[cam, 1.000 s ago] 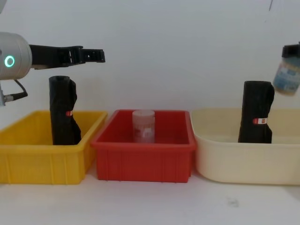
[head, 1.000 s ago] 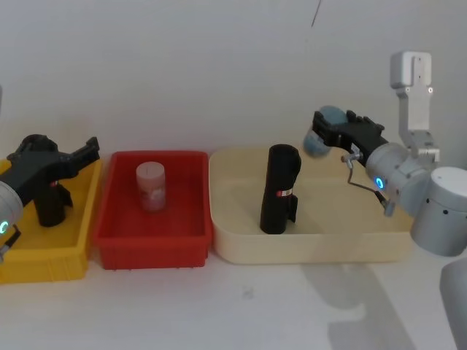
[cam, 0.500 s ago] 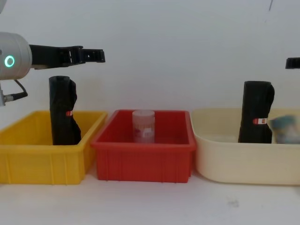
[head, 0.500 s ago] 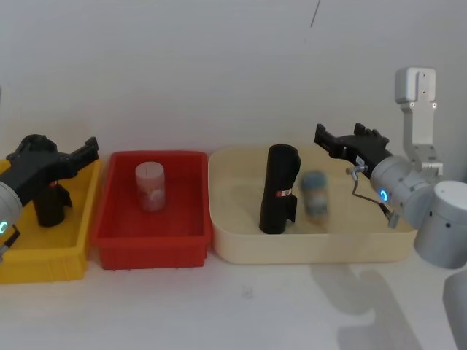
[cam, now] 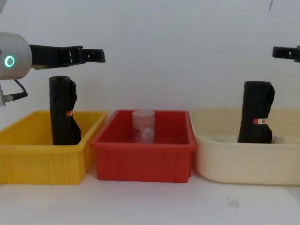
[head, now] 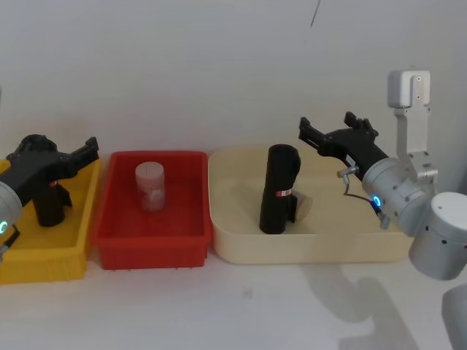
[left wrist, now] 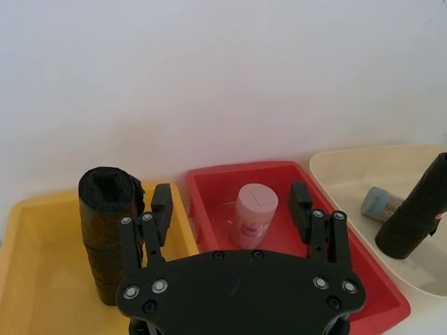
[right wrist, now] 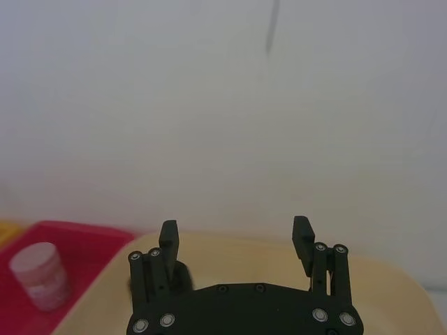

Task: Pick up the garbage bag with the one hand and transfer it to the other hand.

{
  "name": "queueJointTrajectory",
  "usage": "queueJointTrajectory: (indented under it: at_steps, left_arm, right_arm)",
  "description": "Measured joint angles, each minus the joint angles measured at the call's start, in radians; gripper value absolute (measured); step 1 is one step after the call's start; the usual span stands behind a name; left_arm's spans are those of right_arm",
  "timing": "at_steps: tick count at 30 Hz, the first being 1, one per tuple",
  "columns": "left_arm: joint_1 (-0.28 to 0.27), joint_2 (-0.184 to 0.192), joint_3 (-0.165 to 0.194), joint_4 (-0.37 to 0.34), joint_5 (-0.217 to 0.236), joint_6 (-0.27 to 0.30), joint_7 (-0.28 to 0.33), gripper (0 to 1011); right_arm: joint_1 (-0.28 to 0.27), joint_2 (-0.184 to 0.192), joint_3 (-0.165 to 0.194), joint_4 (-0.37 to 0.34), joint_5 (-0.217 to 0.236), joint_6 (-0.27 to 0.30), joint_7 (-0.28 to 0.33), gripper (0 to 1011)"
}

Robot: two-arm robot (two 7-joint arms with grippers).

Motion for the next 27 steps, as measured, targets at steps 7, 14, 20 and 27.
queueJointTrajectory:
  at_steps: [7,14,20,27]
  left_arm:
    - [0.0,0.0,0.0,0.0,0.0,0.0,0.0,1001]
    - [0.0,0.0,0.0,0.0,0.0,0.0,0.0,1001]
    - [0.0,0.0,0.0,0.0,0.0,0.0,0.0,1001]
    - [0.0,0.0,0.0,0.0,0.0,0.0,0.0,1001]
  right_arm:
    - [-0.027,0.013,-0.029,-0.042,0.003,-0.073,0.046,1000]
    - [-0.057,0.03,-0.068,-0.092,0.012,-0.134,0.105,1000]
    - [-0.073,0.045,-0.101,-0.121,0.019,-0.159,0.149,1000]
    - [-0.083,0.067,-0.151,-0.139,0.024,-0.173,0.212,1000]
